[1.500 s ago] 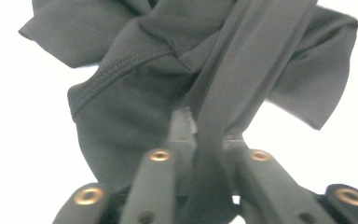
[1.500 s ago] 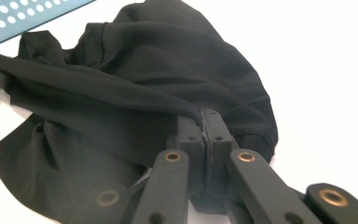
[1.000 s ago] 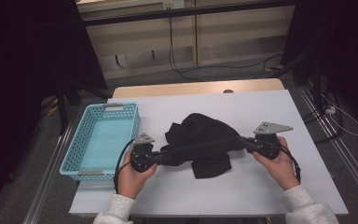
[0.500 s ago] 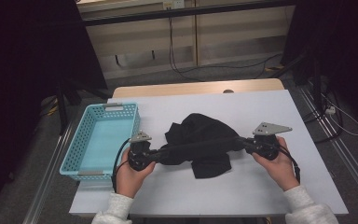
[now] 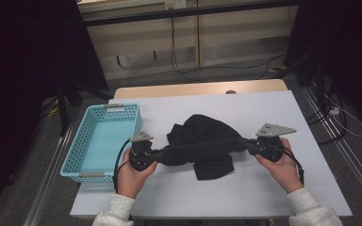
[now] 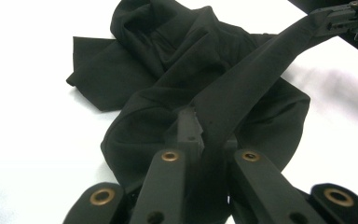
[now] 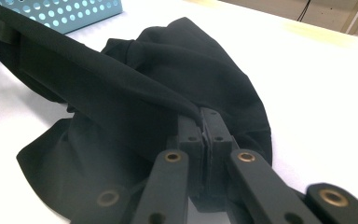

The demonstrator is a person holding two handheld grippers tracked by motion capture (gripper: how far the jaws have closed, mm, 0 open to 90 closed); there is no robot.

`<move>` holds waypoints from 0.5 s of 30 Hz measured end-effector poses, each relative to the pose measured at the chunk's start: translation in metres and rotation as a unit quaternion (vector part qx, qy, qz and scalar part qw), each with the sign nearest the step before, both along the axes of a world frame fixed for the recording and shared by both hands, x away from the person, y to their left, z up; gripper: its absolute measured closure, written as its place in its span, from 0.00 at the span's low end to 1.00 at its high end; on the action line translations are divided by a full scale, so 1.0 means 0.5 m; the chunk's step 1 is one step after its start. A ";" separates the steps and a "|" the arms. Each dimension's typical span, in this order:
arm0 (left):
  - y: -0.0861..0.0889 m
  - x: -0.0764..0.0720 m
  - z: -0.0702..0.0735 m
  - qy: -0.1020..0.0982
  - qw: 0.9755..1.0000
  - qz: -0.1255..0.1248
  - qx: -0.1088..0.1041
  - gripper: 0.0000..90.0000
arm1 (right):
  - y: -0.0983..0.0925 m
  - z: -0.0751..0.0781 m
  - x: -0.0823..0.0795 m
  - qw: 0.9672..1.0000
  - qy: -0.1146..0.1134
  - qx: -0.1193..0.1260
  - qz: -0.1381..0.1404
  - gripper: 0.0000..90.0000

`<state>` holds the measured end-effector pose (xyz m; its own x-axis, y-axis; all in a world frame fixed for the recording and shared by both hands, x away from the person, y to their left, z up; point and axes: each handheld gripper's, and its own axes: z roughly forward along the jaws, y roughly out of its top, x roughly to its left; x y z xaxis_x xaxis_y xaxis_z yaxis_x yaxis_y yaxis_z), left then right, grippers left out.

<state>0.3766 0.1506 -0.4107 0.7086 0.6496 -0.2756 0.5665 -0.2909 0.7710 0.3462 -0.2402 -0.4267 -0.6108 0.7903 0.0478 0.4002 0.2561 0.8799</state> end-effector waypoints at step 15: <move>-0.004 0.006 0.010 0.006 1.000 0.000 0.001 0.96 | -0.003 0.001 0.000 1.000 0.001 0.003 -0.001 0.98</move>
